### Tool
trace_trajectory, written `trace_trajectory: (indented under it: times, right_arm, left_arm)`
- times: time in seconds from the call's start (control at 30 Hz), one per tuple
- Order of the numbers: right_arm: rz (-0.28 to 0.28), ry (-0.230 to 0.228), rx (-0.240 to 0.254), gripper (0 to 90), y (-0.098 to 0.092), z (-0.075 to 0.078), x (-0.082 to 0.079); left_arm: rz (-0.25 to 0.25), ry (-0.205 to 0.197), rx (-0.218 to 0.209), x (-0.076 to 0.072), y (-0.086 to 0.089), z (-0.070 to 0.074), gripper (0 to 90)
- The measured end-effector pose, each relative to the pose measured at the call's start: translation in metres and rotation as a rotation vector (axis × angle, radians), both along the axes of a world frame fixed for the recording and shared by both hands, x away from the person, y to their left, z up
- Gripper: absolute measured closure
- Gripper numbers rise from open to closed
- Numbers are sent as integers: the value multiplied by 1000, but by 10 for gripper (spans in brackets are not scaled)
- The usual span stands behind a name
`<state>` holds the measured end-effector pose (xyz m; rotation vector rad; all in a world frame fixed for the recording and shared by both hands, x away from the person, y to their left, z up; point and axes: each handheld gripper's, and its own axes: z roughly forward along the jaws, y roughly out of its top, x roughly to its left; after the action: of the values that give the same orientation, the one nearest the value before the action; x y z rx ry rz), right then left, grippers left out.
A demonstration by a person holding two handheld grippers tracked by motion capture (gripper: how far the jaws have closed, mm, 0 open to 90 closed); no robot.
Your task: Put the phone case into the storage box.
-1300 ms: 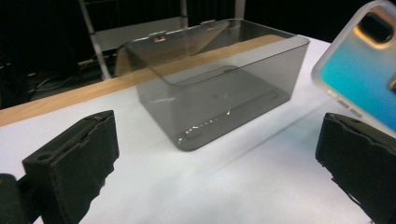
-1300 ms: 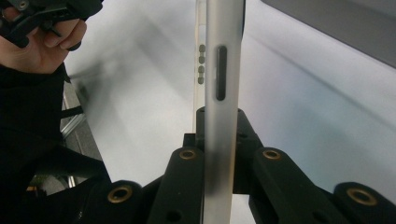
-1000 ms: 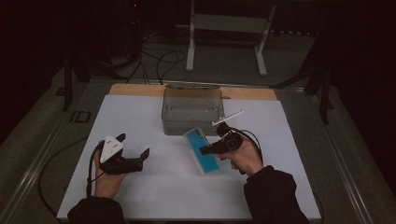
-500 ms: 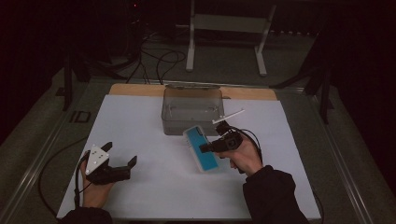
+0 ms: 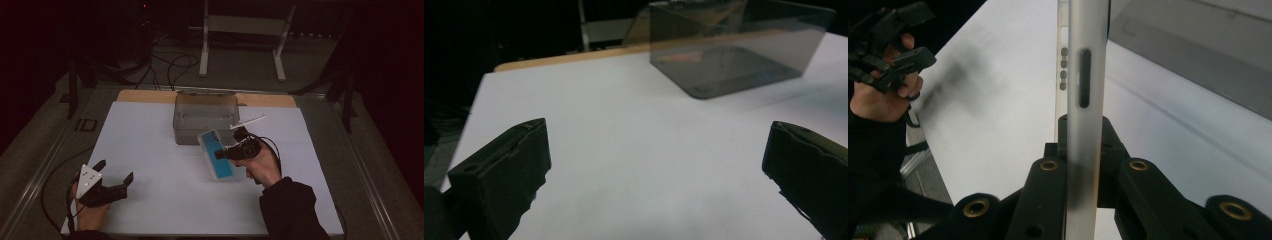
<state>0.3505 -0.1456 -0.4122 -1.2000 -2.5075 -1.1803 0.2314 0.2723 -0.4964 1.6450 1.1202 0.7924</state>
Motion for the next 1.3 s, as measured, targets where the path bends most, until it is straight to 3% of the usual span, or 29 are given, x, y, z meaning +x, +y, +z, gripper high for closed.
trace_trajectory:
  times: [0.47, 0.87, 1.3]
  right_arm:
    - [-88, -34, 7, 860, -1, 15, 11]
    - [-109, -66, -5, 861, 5, 29, 18]
    - [-134, -82, -19, 862, 9, 31, 25]
  left_arm:
    - [-1, 3, -3, -1, -9, -1, 1]
    - [12, 2, -6, 0, -9, -1, 1]
    - [14, 9, -4, 0, -10, -2, 1]
